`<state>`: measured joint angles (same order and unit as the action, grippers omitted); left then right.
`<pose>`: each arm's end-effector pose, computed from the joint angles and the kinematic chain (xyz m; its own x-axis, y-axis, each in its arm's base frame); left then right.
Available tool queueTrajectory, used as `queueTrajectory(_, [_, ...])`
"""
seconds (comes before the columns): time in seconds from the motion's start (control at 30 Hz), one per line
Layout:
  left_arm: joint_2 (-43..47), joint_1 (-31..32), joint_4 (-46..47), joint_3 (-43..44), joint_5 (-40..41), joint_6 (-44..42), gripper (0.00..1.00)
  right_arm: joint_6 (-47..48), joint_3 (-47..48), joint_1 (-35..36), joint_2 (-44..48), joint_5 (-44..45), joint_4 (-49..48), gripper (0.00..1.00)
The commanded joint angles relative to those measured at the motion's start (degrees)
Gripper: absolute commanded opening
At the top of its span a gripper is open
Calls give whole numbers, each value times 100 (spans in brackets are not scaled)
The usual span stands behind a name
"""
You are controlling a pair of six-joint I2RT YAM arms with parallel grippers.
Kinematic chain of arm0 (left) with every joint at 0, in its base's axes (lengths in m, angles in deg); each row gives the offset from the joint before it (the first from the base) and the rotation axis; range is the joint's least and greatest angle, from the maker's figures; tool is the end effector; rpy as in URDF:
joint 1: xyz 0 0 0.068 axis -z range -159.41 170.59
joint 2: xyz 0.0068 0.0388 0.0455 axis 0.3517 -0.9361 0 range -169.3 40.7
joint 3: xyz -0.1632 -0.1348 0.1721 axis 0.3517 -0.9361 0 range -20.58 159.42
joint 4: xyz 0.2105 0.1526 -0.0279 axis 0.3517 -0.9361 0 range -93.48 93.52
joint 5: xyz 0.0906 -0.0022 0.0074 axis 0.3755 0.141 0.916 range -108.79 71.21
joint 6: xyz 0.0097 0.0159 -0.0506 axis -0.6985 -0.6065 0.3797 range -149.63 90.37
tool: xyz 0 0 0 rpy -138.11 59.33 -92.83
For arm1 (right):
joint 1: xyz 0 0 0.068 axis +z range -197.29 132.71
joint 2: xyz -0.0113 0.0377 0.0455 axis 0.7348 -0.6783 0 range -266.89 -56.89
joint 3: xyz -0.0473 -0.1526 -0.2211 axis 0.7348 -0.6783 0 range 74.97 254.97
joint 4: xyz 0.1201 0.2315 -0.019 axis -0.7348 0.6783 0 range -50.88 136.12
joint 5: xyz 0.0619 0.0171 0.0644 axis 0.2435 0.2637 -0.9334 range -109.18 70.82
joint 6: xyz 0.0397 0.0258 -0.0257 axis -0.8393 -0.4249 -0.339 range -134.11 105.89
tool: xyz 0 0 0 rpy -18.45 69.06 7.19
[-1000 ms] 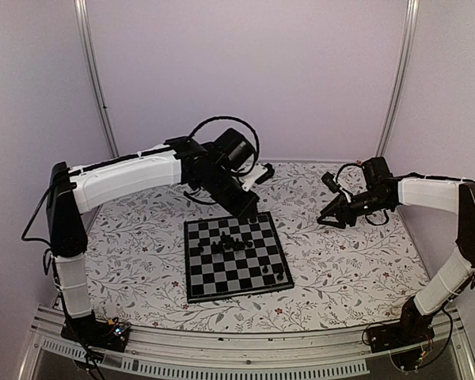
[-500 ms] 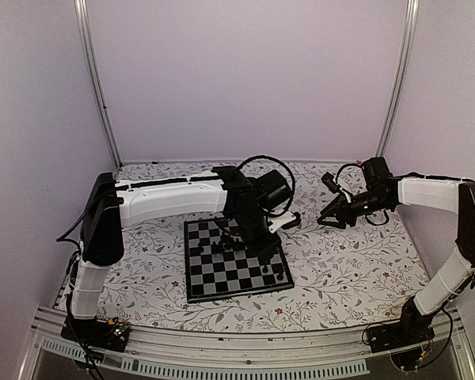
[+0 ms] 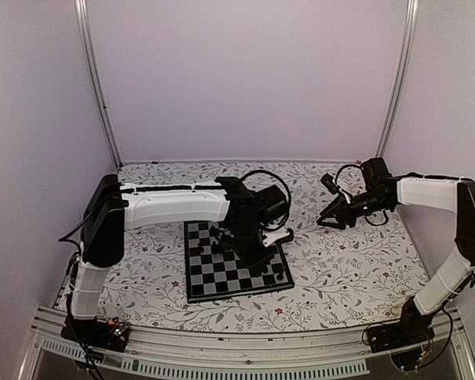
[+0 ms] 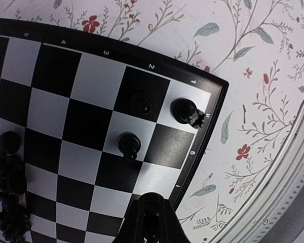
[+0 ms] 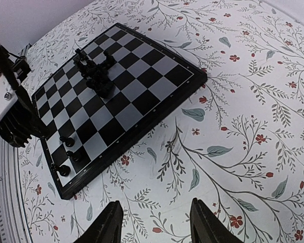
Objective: Set up the chess pieces on the board
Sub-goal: Place the chess piece on the chessboard.
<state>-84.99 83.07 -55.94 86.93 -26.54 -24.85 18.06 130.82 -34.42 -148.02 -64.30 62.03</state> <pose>0.2032 -0.4003 0.2018 -0.5242 0.8273 -0.2022 0.8513 0.5030 -0.1491 0.2988 0.0941 0.2007 -0.4239 -0.4822 -0.7667 -0.8823 0.4112 0.2292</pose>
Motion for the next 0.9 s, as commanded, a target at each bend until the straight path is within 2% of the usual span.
queueTrajectory(0.0, [177,114,207,-163,-174,108,1,40,127,23,-51,-36,46,49])
queueTrajectory(0.87, [98,125,591,-550,-213,133,5,53,127,21,-122,-14,70,49])
